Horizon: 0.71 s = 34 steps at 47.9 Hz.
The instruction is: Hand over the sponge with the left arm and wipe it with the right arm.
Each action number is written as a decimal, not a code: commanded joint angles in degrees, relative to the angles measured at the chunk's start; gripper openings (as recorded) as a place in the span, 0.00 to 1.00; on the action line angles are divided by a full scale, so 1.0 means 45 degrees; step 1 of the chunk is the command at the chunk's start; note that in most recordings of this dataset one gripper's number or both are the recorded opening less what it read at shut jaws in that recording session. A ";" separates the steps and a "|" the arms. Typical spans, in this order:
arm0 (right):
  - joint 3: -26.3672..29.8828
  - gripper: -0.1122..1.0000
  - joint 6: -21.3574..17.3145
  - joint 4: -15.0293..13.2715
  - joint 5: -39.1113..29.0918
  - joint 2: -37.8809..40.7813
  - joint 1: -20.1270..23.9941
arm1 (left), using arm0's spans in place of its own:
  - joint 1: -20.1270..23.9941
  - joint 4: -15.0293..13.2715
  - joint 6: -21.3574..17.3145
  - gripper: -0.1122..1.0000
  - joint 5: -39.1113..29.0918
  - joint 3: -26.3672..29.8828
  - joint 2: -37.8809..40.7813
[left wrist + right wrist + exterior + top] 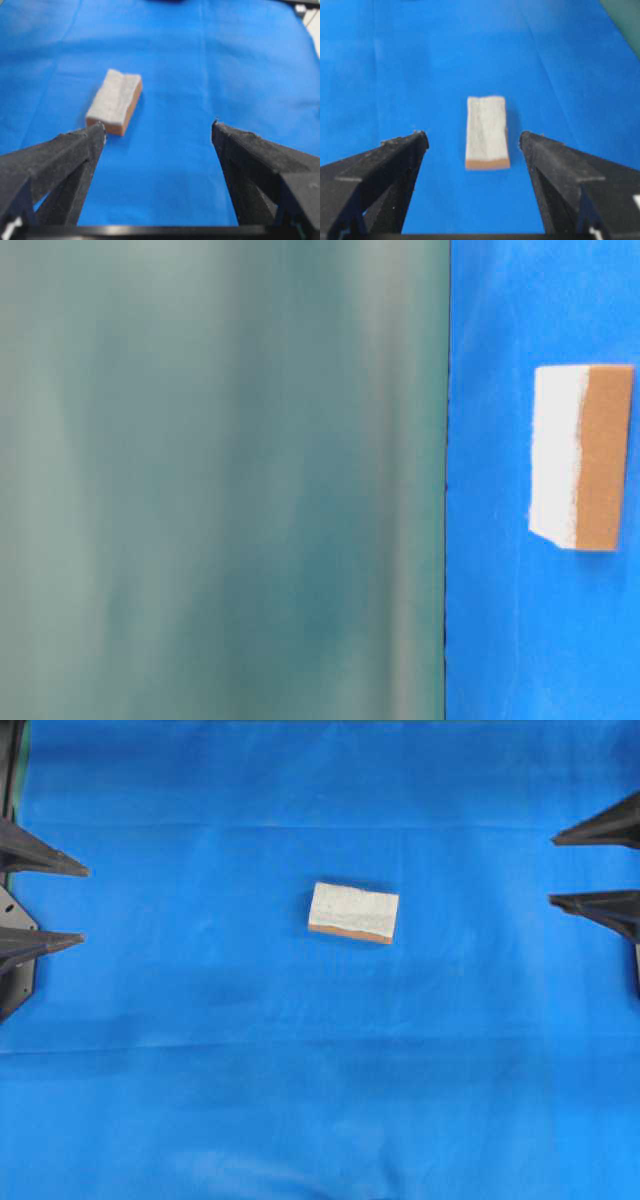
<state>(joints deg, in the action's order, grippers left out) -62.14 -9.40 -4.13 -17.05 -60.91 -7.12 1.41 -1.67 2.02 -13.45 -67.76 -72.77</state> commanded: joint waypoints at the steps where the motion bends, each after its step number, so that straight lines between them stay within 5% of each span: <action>1: -0.0371 0.76 0.0020 -0.0059 -0.0117 -0.0801 0.0020 | -0.0020 0.0039 -0.0020 0.87 -0.0293 0.0000 -0.0156; 17: -0.2207 0.75 -0.0156 0.0020 0.0000 -0.2891 0.0020 | -0.0020 0.0000 0.0117 0.86 -0.0664 -0.1074 -0.1055; 34: -0.2305 0.75 -0.0156 0.0078 0.0156 -0.2949 0.0000 | -0.0039 0.0020 0.0117 0.86 -0.0625 -0.1445 -0.1738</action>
<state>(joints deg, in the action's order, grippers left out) -73.21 -10.02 -3.96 -17.05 -74.62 -7.12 1.41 -1.58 2.64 -16.52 -74.88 -80.95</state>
